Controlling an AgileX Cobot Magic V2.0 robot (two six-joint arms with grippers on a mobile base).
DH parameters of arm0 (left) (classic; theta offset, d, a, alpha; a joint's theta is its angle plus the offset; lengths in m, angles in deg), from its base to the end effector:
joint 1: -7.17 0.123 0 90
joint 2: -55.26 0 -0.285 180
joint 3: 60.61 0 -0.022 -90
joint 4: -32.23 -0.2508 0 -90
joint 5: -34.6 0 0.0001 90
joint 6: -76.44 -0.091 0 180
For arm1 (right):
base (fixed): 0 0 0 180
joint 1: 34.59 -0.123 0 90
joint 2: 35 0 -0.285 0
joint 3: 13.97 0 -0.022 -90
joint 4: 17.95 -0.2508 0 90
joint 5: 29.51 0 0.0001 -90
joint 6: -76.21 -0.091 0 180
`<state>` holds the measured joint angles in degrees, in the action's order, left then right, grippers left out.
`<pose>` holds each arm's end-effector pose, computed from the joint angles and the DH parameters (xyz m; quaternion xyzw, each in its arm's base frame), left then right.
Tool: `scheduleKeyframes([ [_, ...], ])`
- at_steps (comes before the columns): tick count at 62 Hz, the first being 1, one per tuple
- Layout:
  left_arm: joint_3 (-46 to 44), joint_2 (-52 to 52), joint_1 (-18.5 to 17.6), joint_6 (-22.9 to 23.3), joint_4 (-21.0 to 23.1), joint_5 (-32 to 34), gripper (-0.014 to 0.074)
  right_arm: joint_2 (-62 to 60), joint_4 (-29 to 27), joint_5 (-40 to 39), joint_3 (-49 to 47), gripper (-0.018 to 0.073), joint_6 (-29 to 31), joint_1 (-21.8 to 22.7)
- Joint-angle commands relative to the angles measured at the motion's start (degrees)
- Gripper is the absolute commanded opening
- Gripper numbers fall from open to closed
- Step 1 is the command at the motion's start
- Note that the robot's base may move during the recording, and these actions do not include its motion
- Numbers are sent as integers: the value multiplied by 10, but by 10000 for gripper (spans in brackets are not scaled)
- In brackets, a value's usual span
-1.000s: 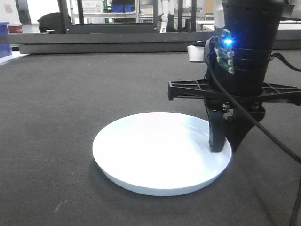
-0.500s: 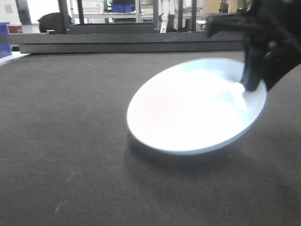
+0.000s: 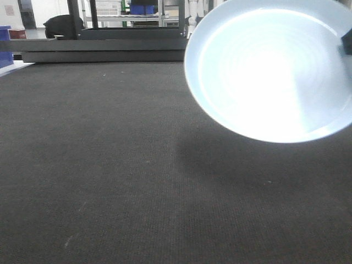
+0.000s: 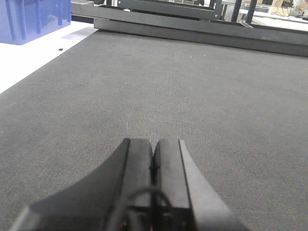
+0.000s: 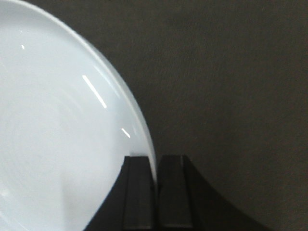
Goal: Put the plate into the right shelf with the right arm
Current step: 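Lift the white plate up off the table with the right gripper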
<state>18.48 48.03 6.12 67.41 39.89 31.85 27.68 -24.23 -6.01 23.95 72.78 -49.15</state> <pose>0.0571 -0.0016 0.1983 0.0171 0.7010 -0.0002 0.7130 0.1878 0.0529 0.3008 -0.0516 0.8812 0.1155 0.4555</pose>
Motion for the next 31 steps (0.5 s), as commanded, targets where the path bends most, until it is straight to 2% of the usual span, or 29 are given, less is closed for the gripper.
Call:
scheduleKeyframes([
  [1, 6, 6, -1, 4, 5, 52, -128, -44, -43, -91, 12, 55, 79, 24],
  [7, 6, 6, -1, 4, 5, 52, -128, -85, -55, -129, 48, 55, 109, 47],
  [16, 6, 6, -1, 4, 5, 52, -128, -156, -55, -174, 92, 55, 109, 68],
  [31, 6, 6, -1, 4, 5, 52, -128, -286, -54, -203, 152, 55, 107, 69],
])
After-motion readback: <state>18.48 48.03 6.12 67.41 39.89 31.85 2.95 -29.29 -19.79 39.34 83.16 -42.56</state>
